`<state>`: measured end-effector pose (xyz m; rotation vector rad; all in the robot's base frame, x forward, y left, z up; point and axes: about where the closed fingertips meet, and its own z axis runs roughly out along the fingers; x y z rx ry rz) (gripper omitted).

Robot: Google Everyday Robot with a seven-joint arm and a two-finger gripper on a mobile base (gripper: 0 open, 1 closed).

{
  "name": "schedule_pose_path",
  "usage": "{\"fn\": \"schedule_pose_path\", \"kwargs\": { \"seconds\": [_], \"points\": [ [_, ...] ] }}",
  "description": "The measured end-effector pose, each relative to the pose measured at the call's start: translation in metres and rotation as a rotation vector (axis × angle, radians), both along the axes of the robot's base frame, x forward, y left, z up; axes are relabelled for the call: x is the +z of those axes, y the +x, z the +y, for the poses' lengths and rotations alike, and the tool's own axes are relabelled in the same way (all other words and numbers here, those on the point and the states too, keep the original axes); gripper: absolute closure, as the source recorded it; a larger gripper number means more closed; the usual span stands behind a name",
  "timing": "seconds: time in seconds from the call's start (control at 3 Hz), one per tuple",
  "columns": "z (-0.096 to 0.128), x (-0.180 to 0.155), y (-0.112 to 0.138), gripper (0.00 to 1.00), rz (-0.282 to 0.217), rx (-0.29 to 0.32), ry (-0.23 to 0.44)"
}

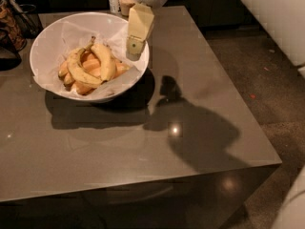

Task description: Pick banana from white bowl

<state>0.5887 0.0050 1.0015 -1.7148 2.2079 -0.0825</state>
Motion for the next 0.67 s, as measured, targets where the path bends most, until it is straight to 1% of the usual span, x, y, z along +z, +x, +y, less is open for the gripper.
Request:
{"fn": "schedule_pose_path", "kwargs": {
  "seconds": [0.67],
  "points": [
    [0.0056, 0.0031, 0.0051, 0.00, -0.029, -0.001, 0.035]
  ]
}}
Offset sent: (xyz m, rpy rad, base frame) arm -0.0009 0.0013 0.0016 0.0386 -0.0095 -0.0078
